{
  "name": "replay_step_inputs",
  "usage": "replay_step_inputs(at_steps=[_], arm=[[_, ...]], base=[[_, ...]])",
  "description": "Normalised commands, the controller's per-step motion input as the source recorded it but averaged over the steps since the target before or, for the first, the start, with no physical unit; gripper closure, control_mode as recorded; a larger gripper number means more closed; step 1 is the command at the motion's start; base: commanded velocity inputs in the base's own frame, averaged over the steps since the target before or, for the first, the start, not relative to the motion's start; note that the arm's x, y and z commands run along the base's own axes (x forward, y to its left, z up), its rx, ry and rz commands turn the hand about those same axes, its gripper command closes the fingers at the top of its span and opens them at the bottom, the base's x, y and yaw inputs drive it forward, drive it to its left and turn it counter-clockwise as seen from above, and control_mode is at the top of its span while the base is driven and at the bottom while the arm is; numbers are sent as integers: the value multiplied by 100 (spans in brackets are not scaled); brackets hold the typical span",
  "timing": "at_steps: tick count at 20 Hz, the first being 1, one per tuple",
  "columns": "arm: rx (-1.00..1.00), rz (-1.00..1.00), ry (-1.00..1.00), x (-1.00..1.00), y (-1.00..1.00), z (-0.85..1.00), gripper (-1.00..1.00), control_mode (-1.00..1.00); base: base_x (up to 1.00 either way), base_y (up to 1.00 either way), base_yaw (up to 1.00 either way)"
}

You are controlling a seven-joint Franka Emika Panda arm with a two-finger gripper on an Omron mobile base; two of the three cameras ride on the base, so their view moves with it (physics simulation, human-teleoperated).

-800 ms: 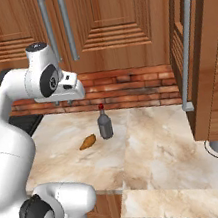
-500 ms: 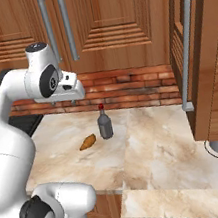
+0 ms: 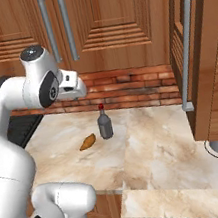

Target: Pick the pan from the cabinet and place it on the stove. Then turn on the stove burner for the pan.

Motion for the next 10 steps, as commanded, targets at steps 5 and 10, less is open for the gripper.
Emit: replay_step_inputs(at_steps=[5, 10], arm=[[0, 0, -34, -25, -16, 27, -100, -100], [0, 0, -30, -4, -13, 38, -100, -100]], base=[[0, 0, 0], [0, 0, 0]])
